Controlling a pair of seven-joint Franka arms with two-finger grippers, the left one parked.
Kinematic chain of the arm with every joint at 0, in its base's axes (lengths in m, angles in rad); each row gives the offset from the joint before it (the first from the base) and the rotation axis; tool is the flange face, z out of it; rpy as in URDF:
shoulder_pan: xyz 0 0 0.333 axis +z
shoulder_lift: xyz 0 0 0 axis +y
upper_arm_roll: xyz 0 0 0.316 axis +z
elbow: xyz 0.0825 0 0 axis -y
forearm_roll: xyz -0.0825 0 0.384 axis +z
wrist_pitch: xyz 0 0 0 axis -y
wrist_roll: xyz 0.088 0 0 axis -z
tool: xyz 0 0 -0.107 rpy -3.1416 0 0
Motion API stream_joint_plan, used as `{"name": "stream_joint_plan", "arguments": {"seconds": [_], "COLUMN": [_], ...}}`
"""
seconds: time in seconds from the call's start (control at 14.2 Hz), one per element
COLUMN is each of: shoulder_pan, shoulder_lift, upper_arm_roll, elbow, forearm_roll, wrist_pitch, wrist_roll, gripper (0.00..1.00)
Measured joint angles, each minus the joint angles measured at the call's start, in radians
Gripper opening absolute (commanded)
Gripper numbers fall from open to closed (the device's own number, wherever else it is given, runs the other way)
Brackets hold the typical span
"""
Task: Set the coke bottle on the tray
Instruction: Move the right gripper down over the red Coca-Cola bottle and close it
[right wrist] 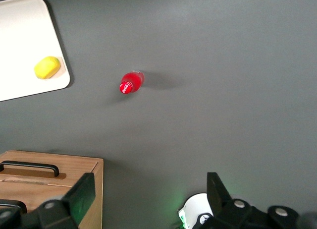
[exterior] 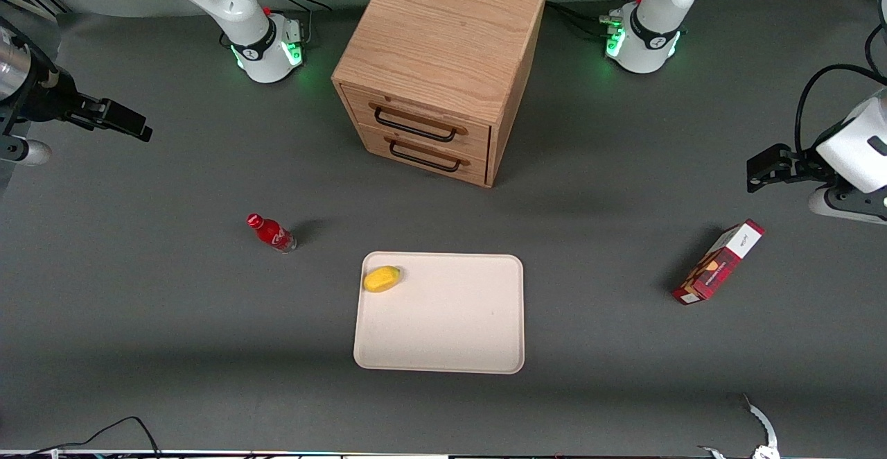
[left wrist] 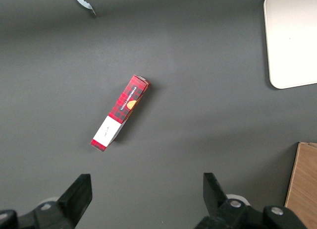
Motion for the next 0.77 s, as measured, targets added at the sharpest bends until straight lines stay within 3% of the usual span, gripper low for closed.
{"name": "stream_joint_plan", "arguments": {"seconds": [0.49, 0.63, 0.77], "shoulder_pan": [0.004, 0.006, 0.006], "shoulder_lift": [0.003, 0.003, 0.003], "upper_arm_roll": [0.008, 0.011, 0.014], "elbow": [-0.032, -0.145, -0.318], "forearm_roll": [0.024, 0.051, 0.056], "wrist_pitch": [0.008, 0.125, 0.339], "wrist_roll": [-0.003, -0.003, 0.008], "gripper": [1.0, 1.0, 1.0]}}
